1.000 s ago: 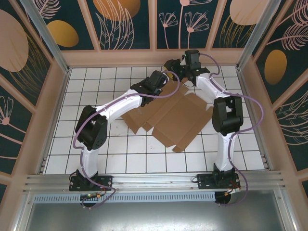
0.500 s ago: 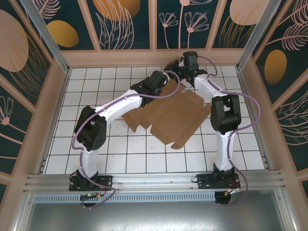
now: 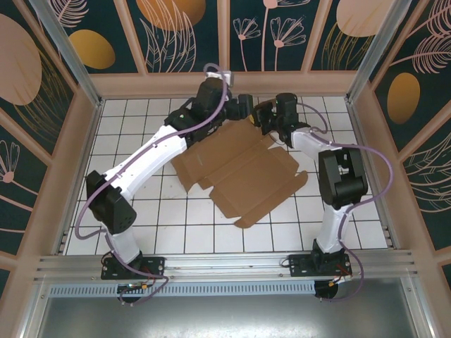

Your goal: Fold the paper box

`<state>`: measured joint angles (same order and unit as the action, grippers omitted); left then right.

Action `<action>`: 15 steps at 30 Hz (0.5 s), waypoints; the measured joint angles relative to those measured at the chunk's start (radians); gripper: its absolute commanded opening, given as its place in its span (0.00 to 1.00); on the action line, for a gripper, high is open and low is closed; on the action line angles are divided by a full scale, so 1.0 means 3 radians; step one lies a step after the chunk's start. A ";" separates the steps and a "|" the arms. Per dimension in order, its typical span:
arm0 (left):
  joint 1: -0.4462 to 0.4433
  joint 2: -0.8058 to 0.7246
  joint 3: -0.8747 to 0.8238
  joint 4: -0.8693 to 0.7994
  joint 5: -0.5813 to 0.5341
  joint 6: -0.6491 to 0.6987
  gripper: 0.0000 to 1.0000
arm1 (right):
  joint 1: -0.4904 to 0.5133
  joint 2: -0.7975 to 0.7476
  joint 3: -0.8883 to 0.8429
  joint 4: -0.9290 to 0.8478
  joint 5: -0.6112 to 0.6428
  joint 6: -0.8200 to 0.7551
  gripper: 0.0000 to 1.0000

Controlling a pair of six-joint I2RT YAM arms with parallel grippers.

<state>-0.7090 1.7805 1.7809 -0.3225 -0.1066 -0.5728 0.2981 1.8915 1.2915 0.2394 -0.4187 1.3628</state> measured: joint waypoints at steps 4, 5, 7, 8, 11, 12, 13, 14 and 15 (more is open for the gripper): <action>0.0275 -0.0146 -0.0679 0.0646 0.0608 -0.0913 0.80 | 0.0000 -0.0337 -0.0420 0.0195 0.0333 0.0329 0.03; 0.0340 -0.0145 -0.0825 0.0771 0.0725 -0.1101 0.81 | 0.0000 -0.0423 -0.0516 0.0247 0.0427 0.0413 0.04; 0.0446 -0.0100 -0.1021 0.0904 0.0880 -0.1408 0.81 | 0.0000 -0.0568 -0.0673 0.0347 0.0594 0.0562 0.04; 0.0474 -0.0070 -0.1085 0.0965 0.0952 -0.1558 0.82 | 0.0000 -0.0636 -0.0749 0.0402 0.0685 0.0649 0.04; 0.0469 -0.0042 -0.1170 0.1194 0.1087 -0.1878 0.82 | 0.0006 -0.0755 -0.0912 0.0501 0.0902 0.0827 0.04; 0.0469 -0.0042 -0.1184 0.1278 0.1123 -0.1974 0.82 | 0.0010 -0.0783 -0.0952 0.0525 0.0969 0.0881 0.04; 0.0468 -0.0042 -0.1198 0.1363 0.1153 -0.2068 0.82 | 0.0013 -0.0801 -0.0979 0.0548 0.1026 0.0918 0.04; 0.0468 -0.0042 -0.1230 0.1474 0.1185 -0.2168 0.82 | 0.0020 -0.0819 -0.0999 0.0567 0.1087 0.0965 0.04; 0.0469 -0.0042 -0.1268 0.1587 0.1203 -0.2265 0.82 | 0.0032 -0.0835 -0.1012 0.0580 0.1141 0.0996 0.04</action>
<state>-0.5682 1.7679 1.4006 0.1535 0.2543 -1.2522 0.3077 1.6409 0.9878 0.4133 -0.0765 1.6615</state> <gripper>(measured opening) 0.823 0.053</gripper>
